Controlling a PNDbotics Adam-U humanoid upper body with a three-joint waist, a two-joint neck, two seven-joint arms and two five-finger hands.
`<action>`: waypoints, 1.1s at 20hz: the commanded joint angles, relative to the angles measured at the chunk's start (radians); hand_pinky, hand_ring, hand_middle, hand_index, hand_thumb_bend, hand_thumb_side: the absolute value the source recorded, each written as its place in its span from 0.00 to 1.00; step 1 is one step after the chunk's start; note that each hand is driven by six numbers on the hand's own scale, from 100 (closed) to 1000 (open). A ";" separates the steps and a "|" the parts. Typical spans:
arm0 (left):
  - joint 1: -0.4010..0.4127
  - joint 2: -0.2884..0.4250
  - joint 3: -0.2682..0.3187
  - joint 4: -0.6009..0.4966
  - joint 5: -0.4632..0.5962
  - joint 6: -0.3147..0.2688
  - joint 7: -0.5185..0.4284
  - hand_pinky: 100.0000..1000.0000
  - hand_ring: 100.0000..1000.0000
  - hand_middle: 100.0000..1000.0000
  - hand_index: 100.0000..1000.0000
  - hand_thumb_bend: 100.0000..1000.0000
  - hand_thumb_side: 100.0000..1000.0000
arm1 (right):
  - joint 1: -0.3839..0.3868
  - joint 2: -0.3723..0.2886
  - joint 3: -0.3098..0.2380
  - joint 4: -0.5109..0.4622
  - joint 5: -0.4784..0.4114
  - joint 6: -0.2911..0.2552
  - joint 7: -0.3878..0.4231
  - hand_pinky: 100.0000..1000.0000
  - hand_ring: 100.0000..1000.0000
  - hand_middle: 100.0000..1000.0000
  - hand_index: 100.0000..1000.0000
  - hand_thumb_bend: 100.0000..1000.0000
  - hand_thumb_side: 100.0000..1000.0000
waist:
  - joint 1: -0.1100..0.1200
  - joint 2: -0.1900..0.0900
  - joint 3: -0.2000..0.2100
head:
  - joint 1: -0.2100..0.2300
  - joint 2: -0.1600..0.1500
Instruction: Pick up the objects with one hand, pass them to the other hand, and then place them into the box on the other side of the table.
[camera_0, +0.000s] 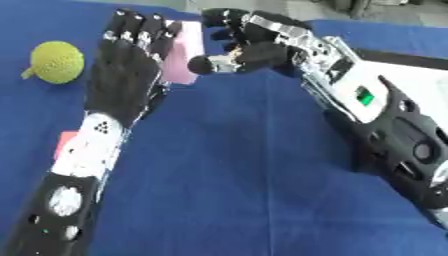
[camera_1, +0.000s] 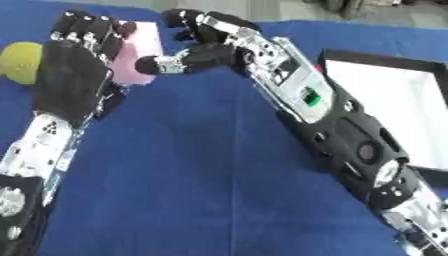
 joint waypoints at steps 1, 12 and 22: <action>-0.022 -0.004 -0.003 -0.015 -0.007 0.005 0.010 0.66 0.47 0.45 0.65 0.23 0.00 | -0.020 -0.009 -0.005 -0.019 -0.001 0.005 -0.005 1.00 1.00 1.00 1.00 0.63 0.29 | 0.003 -0.020 0.000 | -0.005 -0.006; -0.026 -0.015 -0.021 -0.050 0.026 -0.003 0.090 0.64 0.44 0.41 0.65 0.18 0.00 | -0.021 0.003 -0.002 0.030 0.031 -0.012 0.000 1.00 1.00 1.00 1.00 0.62 0.30 | -0.003 -0.017 0.009 | -0.021 -0.007; -0.030 -0.033 -0.036 -0.025 0.001 -0.021 0.101 0.64 0.44 0.41 0.65 0.20 0.00 | -0.033 0.012 -0.005 0.044 -0.008 -0.003 -0.026 1.00 1.00 1.00 1.00 0.56 0.29 | -0.007 -0.016 0.007 | -0.025 -0.002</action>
